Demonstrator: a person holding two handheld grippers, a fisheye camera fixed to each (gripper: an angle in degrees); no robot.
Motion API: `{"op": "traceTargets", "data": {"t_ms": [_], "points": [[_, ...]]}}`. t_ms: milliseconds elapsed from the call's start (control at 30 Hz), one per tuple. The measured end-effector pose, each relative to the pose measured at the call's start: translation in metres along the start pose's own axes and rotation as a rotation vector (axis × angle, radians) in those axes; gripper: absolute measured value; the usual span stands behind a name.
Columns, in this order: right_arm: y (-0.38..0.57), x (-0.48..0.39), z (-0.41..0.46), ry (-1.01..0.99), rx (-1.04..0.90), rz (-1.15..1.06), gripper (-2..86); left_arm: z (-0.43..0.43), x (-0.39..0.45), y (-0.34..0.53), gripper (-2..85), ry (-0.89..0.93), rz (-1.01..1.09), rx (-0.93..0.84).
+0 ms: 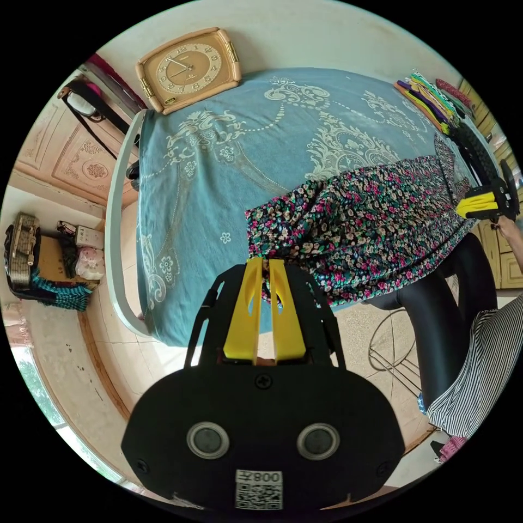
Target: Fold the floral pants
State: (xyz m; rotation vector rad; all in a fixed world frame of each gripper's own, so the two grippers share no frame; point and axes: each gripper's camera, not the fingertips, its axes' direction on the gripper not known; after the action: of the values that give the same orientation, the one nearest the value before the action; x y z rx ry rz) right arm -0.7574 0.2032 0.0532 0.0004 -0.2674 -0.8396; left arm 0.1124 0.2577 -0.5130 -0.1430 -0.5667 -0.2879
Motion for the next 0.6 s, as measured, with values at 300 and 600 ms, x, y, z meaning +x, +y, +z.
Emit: {"op": "traceTargets", "data": {"t_ms": [300,600], "points": [[0.009,0.010,0.014,-0.064,0.039,0.042,0.2,-0.006,-0.044,0.074,1.7,0.126,0.054,0.056],[0.027,0.010,0.061,-0.103,-0.040,0.039,0.2,0.011,-0.114,0.164,5.4,0.265,-0.175,0.063]]}}
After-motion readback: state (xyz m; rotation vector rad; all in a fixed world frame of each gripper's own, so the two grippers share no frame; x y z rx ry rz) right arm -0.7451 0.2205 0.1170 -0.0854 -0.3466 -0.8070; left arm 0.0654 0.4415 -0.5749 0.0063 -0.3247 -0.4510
